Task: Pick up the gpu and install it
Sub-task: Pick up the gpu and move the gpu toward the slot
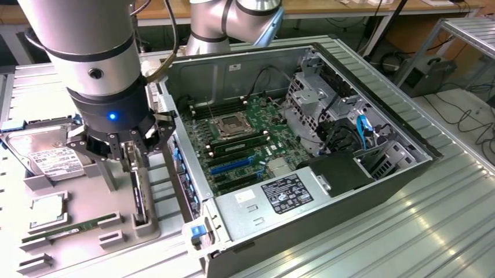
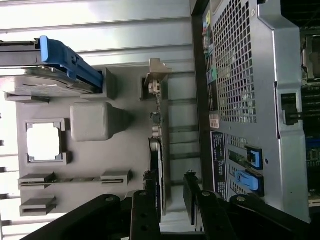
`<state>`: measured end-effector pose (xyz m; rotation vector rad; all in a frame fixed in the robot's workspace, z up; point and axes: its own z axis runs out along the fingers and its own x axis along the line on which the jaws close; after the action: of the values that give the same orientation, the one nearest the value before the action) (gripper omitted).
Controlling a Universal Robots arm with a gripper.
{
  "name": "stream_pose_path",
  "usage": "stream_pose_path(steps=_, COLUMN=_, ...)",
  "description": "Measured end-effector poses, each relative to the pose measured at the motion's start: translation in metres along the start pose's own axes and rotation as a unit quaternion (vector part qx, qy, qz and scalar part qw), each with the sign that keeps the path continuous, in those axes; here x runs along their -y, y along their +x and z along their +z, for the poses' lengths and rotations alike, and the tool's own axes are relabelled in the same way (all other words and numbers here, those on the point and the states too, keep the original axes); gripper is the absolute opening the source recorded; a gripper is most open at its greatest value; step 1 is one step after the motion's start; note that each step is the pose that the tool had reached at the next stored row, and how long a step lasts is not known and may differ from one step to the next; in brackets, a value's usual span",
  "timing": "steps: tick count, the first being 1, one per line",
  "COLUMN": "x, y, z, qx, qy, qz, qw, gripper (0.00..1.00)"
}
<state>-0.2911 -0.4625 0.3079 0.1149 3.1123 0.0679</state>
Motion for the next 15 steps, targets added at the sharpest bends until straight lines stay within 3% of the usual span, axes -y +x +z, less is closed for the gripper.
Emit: stream_pose_path(steps=15, x=-0.0022, y=0.005, z=0.0269, qx=0.0000, qy=0.0000, qz=0.000, qw=1.0000, gripper=0.36)
